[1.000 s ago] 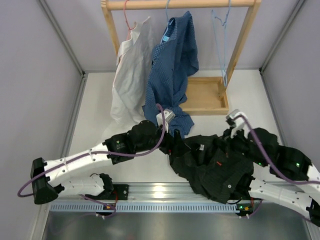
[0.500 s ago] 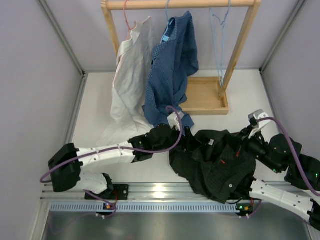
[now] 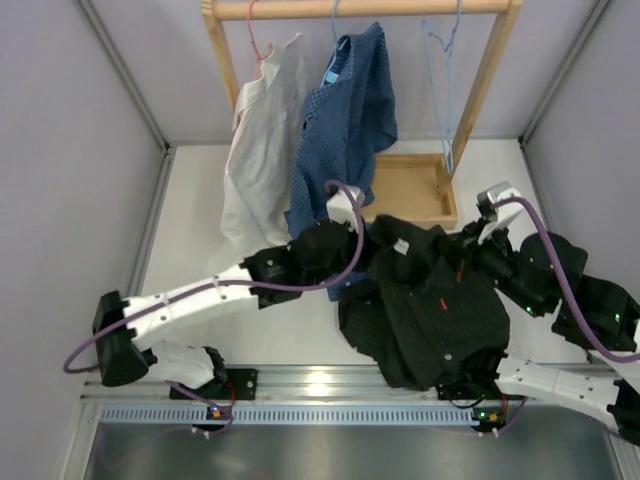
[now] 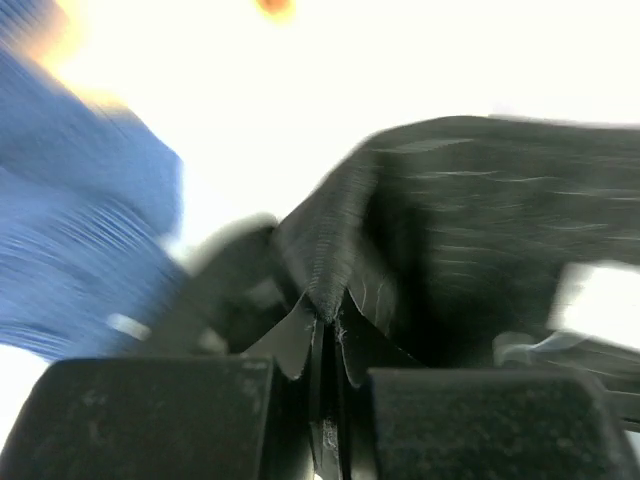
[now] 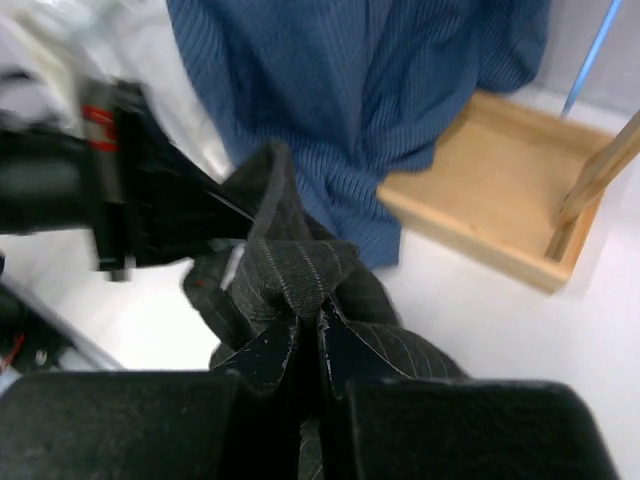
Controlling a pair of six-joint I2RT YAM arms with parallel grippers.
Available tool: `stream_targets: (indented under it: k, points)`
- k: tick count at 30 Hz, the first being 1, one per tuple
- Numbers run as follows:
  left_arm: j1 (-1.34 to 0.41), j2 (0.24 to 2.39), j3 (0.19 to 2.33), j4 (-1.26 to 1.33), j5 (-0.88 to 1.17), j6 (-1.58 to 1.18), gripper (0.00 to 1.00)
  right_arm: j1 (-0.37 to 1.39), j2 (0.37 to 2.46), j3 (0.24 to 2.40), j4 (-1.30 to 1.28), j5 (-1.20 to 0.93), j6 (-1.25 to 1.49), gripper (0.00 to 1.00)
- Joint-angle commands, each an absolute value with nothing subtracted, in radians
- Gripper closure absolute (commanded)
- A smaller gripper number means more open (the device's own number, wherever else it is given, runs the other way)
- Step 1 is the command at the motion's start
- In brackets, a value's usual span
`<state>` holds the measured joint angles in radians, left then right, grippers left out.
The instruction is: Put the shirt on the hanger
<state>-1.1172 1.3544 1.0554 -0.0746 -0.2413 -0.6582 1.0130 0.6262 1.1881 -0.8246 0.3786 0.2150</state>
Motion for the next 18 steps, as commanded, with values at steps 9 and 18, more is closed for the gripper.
stream_targets:
  k: [9, 18]
  points:
    - [-1.222, 1.342, 1.939, -0.549, -0.753, -0.126, 1.00, 1.023, 1.062, 1.790, -0.687, 0.738, 0.066, 1.00]
    - [-1.249, 1.241, 1.062, -0.342, -0.755, -0.597, 1.00, 1.022, 0.660, 0.890, -0.660, 0.752, 0.416, 1.00]
